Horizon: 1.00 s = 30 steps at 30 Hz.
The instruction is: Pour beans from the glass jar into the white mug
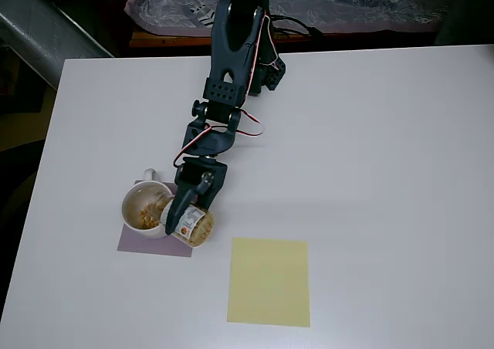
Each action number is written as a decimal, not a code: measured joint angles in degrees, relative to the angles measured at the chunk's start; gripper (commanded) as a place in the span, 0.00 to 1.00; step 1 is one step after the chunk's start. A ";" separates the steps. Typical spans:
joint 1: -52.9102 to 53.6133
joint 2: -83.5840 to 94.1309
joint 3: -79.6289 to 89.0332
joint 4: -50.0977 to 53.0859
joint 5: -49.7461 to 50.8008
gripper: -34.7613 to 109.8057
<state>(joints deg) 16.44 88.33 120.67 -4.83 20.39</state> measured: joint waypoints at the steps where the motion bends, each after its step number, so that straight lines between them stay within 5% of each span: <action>1: 0.00 0.00 0.00 0.00 0.00 0.38; 13: 0.00 -0.18 0.00 0.09 -3.08 0.39; 30: 0.35 -0.79 -7.29 10.81 -36.47 0.36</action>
<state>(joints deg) 16.79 87.54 113.38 5.98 -16.08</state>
